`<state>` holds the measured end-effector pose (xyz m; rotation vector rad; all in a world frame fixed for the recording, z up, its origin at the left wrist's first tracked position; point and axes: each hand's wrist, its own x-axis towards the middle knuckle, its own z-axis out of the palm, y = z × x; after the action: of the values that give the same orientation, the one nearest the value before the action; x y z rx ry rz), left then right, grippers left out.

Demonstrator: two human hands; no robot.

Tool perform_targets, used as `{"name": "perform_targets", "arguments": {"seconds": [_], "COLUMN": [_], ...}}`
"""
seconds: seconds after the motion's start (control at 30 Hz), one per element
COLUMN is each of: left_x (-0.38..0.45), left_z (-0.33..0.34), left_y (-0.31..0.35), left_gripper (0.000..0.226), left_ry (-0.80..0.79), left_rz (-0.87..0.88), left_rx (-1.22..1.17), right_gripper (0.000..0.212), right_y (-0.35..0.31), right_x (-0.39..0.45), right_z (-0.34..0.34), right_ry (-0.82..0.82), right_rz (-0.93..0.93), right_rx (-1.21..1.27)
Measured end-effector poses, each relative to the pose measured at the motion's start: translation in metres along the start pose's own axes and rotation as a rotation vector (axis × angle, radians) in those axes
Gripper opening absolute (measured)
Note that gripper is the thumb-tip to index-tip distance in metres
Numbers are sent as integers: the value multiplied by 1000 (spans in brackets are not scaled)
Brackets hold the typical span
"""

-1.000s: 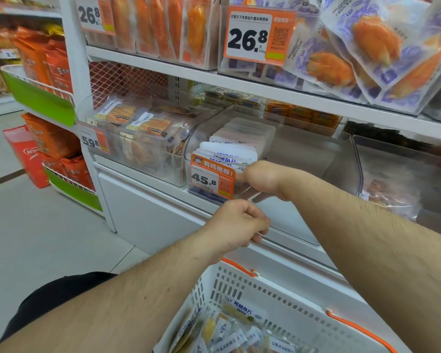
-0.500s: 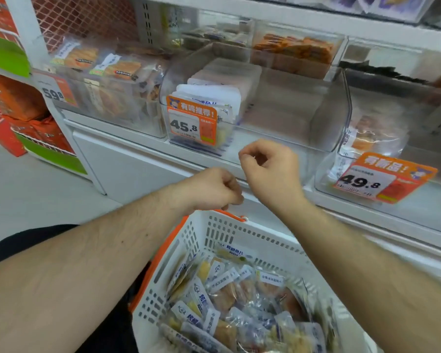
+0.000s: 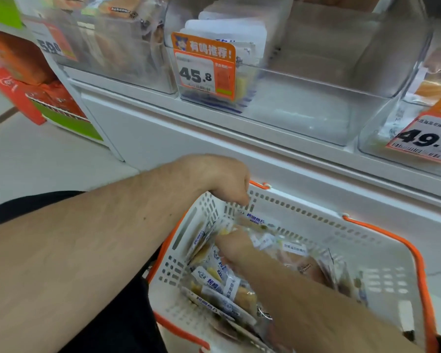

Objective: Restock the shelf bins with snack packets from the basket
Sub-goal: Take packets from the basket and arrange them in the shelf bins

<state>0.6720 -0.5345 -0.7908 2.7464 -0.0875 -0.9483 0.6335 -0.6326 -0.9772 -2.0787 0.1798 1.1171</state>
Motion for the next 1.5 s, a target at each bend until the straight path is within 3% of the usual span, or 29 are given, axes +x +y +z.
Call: {"name": "perform_targets", "arguments": {"seconds": [0.17, 0.3, 0.43, 0.53, 0.63, 0.7, 0.83, 0.97, 1.07, 1.23, 1.3, 1.43, 1.5], "left_x": [4, 4, 7, 8, 5, 4, 0, -9, -19, -39, -37, -27, -25], "left_z": [-5, -10, -13, -14, -15, -14, -10, -4, 2, 11, 17, 17, 10], "left_y": [3, 6, 9, 11, 15, 17, 17, 27, 45, 61, 59, 52, 47], "left_gripper": [20, 33, 20, 20, 21, 22, 30, 62, 74, 84, 68, 6, 20], "left_ry": [-5, -8, 5, 15, 26, 41, 65, 162, 240, 188, 286, 523, 559], "left_rz": [14, 21, 51, 66, 66, 62, 28, 11, 33, 150, 188, 183, 123], "left_rx": [17, 18, 19, -5, -8, -15, -49, -94, -182, -168, -81, -141, -226], "right_gripper": [25, 24, 18, 37, 12, 22, 38, 30, 48, 17, 17, 25, 35], "right_y": [0, -3, -13, -25, -39, -46, -49, -45, -41, -46, -48, -57, -60], "right_x": [3, 4, -15, -37, -71, -93, -132, -160, -163, -162, -163, -169, -172], "right_z": [27, 22, -19, -64, -106, -128, -159, -175, -181, -180, -179, -182, -188], "right_ry": [-76, -107, -125, -138, -118, -56, -29, -76, -97, -52, -52, -90, -31], "right_rz": [120, 111, 130, 56, -65, -121, -173, -148, -76, 28, 32, -15, -40], "right_rx": [42, 36, 39, -39, -120, -130, -17, 208, 403, 612, 647, 664, 637]}}
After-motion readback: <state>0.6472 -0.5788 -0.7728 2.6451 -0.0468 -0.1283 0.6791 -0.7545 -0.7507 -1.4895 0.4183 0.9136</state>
